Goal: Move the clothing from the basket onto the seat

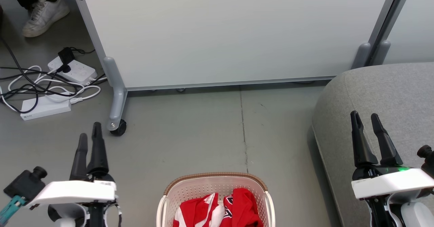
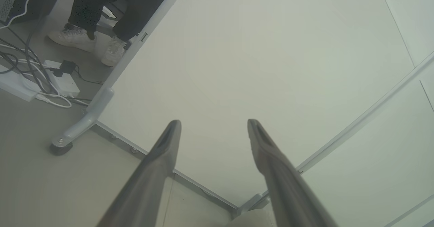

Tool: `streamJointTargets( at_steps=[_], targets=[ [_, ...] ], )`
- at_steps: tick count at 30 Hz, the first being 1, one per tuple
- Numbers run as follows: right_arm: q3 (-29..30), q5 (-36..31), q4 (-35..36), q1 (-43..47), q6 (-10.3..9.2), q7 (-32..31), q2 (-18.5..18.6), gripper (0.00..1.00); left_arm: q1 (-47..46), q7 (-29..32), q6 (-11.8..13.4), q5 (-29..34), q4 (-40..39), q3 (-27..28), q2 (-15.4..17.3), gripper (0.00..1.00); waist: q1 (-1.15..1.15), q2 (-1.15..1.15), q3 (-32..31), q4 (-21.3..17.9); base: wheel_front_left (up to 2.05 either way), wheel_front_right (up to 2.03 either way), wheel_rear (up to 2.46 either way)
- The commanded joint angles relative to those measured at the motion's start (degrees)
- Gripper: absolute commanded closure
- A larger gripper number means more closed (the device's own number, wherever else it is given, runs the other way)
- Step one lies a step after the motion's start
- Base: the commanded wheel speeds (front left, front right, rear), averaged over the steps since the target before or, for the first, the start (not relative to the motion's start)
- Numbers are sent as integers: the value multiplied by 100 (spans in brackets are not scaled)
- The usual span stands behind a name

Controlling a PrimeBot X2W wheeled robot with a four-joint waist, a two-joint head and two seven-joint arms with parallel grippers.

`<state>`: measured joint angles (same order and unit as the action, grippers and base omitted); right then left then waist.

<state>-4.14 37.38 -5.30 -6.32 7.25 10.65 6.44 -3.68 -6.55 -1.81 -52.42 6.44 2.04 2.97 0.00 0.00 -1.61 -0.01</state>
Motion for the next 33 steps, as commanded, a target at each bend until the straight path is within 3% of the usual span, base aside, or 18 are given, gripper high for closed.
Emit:
streamJointTargets(
  at_steps=[1, 12, 19, 27, 33],
  targets=[
    [38, -243, 94, -64, 20, 56, 40, 0, -31, -41, 64, 269, -166, -88, 32, 0, 0, 0, 3, -8, 0, 0, 0],
    [44, -1256, 166, -17, 23, 137, -61, 0, 97, -216, 422, 1611, -408, -784, 26, 0, 0, 0, 10, -69, 0, 0, 0],
    [3, -1887, -16, 31, 26, 188, -119, 0, 141, -316, 834, 2633, -266, -1183, 22, 0, 0, 0, 16, -102, 0, 0, 0],
    [-7, -2421, -169, 61, 28, 242, -174, 0, 159, -427, 1196, 3313, -9, -1491, 18, 0, 0, 0, 6, -135, 0, 0, 0],
    [12, -2633, -216, 85, 29, 272, -205, 0, 160, -485, 1317, 3553, 112, -1626, 15, 0, 0, 0, -11, -124, 0, 0, 0]
  ],
)
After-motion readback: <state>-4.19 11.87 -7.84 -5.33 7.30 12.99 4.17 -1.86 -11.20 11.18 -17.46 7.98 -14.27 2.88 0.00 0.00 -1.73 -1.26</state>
